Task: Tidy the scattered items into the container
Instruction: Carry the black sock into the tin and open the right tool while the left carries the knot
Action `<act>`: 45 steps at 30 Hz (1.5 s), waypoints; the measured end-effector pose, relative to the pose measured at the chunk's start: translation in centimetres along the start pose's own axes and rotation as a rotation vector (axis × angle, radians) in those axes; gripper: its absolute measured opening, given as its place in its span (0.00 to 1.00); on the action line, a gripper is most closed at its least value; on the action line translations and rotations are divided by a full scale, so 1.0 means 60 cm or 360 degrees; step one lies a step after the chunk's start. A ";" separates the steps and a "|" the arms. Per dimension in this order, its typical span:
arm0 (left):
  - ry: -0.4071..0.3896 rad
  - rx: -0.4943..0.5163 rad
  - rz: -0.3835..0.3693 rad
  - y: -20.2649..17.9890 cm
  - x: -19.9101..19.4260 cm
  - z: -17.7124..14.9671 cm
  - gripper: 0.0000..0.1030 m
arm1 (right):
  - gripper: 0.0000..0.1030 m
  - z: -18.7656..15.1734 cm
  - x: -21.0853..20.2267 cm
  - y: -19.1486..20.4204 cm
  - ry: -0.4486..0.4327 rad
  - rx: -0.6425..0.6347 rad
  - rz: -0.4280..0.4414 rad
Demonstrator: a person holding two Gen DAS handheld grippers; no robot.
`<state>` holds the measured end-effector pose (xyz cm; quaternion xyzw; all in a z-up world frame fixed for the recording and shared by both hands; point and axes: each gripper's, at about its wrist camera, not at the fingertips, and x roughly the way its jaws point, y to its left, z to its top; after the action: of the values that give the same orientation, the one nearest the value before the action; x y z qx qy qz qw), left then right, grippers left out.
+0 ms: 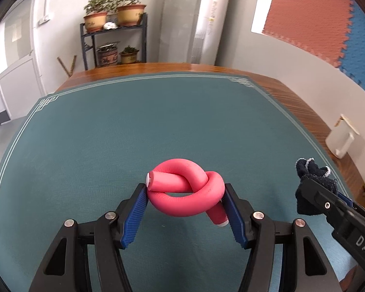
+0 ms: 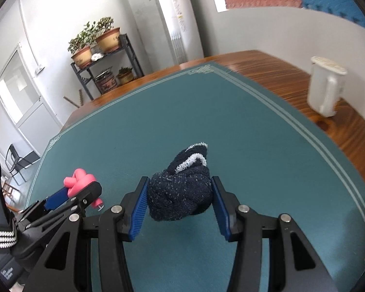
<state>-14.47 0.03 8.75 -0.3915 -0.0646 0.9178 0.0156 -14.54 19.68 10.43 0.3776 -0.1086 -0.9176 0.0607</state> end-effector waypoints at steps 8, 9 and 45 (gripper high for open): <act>-0.0069 0.0128 -0.0125 -0.055 -0.036 -0.003 0.62 | 0.52 -0.032 -0.101 -0.042 -0.0152 0.0049 -0.0128; -0.0075 0.0145 -0.0142 -0.062 -0.040 -0.004 0.62 | 0.52 -0.037 -0.113 -0.050 -0.0166 0.0063 -0.0142; -0.0039 0.0666 -0.0588 -0.340 -0.167 -0.118 0.62 | 0.52 -0.276 -0.447 -0.403 -0.0407 0.0540 -0.0722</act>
<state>-2.89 20.23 13.75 -0.3501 0.0559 0.8975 0.2625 15.44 45.72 11.28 0.2784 -0.1798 -0.9166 -0.2238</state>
